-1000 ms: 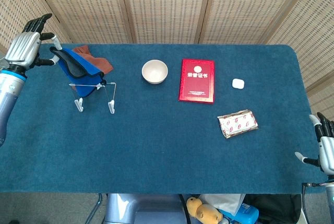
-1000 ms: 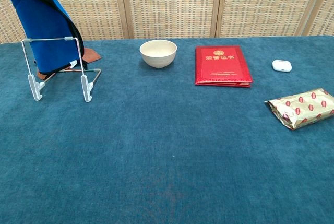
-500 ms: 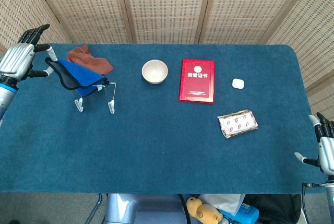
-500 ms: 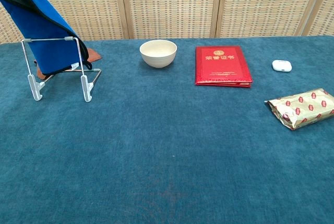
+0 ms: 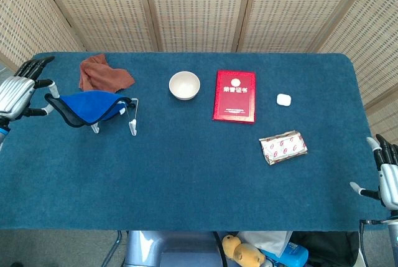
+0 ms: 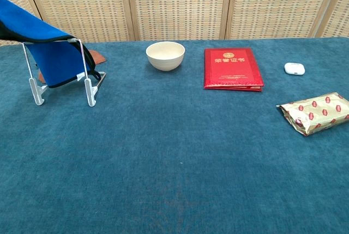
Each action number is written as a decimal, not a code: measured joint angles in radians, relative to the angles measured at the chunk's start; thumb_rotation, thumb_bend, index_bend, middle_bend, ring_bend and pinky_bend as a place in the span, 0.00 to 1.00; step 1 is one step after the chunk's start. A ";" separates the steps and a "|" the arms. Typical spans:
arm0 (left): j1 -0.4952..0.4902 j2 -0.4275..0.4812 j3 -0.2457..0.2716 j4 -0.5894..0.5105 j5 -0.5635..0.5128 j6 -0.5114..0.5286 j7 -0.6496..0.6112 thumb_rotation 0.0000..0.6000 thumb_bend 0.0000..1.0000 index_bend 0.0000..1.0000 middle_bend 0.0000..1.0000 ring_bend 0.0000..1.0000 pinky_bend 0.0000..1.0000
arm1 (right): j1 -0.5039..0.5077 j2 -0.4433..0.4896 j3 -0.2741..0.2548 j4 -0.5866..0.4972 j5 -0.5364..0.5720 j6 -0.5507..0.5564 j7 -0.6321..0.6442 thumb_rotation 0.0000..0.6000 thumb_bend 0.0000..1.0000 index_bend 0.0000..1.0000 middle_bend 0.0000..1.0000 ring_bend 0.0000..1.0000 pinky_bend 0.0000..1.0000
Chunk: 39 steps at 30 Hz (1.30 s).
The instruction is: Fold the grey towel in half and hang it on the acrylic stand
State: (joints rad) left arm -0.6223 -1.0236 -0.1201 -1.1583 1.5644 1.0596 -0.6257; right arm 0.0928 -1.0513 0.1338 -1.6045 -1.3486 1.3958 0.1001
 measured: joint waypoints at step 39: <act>0.090 -0.262 0.146 0.320 0.160 0.311 0.162 1.00 0.13 0.00 0.00 0.00 0.00 | -0.007 0.007 -0.007 -0.006 -0.020 0.015 0.011 1.00 0.00 0.00 0.00 0.00 0.00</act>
State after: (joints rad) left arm -0.5321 -1.2856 0.0259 -0.8378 1.7246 1.3704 -0.4635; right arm 0.0860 -1.0447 0.1267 -1.6101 -1.3687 1.4109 0.1110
